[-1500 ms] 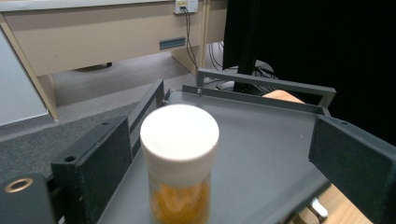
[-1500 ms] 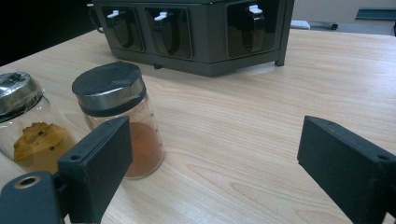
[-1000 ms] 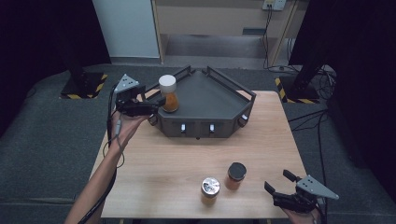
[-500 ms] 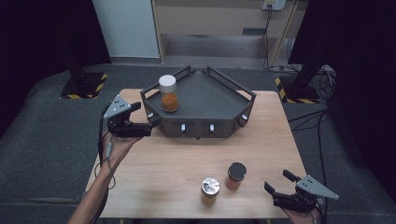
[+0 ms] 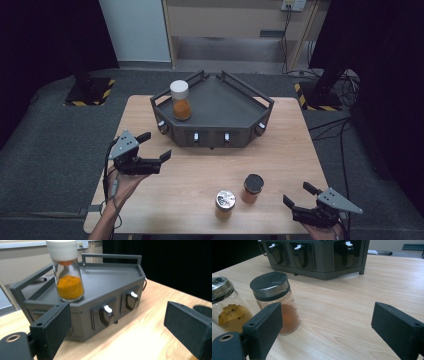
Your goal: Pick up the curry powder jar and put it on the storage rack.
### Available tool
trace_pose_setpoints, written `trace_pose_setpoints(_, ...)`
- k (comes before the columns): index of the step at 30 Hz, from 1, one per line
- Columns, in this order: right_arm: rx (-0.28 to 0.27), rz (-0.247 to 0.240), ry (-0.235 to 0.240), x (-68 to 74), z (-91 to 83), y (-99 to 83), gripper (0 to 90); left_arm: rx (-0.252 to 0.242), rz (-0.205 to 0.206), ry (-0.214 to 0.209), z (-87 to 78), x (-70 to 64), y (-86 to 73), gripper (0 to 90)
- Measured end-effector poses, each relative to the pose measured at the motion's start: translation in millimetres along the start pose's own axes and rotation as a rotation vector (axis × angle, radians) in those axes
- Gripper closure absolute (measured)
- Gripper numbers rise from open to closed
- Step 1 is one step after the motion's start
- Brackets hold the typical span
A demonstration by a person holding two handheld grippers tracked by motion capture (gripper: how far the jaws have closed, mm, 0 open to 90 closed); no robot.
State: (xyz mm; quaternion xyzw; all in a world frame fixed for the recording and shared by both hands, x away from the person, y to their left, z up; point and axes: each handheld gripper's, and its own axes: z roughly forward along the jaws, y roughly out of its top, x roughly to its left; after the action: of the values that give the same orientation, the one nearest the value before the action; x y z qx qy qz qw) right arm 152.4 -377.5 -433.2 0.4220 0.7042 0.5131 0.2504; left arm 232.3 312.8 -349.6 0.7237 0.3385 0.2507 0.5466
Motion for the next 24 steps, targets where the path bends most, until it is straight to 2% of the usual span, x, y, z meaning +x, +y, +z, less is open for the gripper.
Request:
trace_pose_setpoints(6,0.002,0.000,-0.001,0.3,0.2,0.3,10.2,0.001,0.002,-0.012,-8.9,-1.4,-20.4,7.0)
trace_pose_setpoints(12,0.003,-0.001,-0.003,0.6,0.2,0.5,10.2,0.003,-0.029,-0.046,-15.1,0.3,-40.4,7.1)
trace_pose_setpoints(16,0.004,-0.002,-0.002,0.6,0.2,0.5,10.2,0.015,-0.030,-0.047,-17.0,-2.4,-54.1,7.3)
trace_pose_setpoints(24,0.006,-0.004,-0.002,0.7,0.6,0.8,10.2,0.030,-0.065,-0.056,-20.1,-1.7,-76.6,7.2)
